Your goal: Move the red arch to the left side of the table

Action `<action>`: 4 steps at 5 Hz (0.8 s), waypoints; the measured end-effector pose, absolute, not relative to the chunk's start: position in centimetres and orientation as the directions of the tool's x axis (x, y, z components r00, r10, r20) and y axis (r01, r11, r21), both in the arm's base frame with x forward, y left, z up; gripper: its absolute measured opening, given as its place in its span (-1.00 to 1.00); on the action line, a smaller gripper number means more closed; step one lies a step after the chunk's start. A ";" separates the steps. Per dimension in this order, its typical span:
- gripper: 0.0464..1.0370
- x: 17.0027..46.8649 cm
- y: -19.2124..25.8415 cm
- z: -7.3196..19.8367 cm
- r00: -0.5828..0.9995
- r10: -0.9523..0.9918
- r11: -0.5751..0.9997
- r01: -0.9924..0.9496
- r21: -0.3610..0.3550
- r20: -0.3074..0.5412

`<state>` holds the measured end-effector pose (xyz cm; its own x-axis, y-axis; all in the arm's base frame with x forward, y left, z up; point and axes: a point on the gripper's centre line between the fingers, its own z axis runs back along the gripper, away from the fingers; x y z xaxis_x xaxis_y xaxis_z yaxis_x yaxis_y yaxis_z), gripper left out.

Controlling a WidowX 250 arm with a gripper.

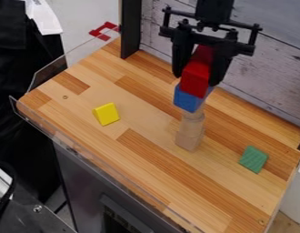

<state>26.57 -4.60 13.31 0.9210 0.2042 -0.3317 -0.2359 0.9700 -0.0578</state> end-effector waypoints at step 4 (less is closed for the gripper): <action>0.08 27.5 -3.1 20.8 0.915 0.365 0.907 -0.391 -0.158 -0.171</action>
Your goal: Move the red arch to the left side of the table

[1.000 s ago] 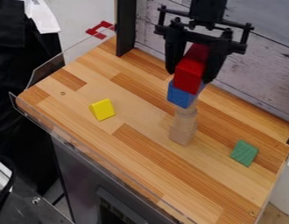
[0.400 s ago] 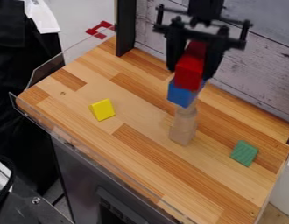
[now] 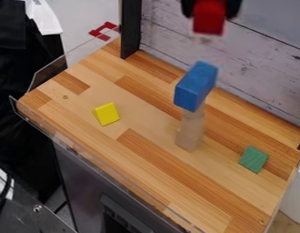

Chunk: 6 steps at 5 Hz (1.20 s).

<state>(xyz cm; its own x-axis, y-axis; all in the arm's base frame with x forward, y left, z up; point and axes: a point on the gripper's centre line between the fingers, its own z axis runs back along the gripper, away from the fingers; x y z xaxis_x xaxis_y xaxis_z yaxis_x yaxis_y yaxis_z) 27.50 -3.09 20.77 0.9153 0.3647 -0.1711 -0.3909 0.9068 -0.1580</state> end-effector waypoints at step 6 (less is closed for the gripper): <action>0.08 28.1 5.8 12.0 0.148 0.968 0.126 -0.984 -0.123 -0.200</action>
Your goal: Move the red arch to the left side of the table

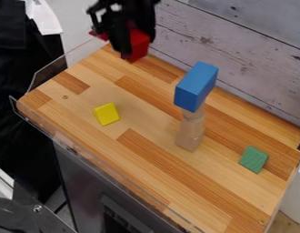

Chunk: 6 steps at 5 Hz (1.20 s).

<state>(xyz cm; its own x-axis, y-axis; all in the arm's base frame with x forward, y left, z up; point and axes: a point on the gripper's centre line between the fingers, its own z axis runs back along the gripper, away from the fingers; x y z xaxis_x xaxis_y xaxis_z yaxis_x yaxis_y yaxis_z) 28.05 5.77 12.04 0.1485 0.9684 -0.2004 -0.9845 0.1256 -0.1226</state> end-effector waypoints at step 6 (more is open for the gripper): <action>0.08 29.0 7.2 2.8 -0.024 0.942 -0.032 -0.999 -0.019 -0.334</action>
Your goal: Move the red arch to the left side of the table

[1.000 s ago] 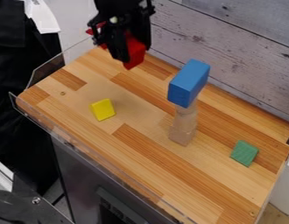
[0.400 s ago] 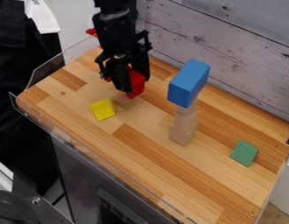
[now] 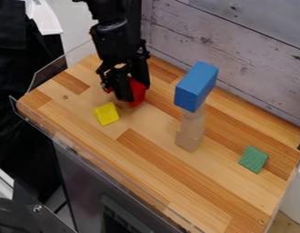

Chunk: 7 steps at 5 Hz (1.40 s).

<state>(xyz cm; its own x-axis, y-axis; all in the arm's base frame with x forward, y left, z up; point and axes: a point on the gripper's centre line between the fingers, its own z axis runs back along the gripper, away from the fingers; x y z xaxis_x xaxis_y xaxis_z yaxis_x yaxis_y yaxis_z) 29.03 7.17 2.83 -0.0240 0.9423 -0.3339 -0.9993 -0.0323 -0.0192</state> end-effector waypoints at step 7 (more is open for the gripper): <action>0.92 30.6 7.7 5.4 0.048 0.952 0.041 -0.999 -0.031 -0.301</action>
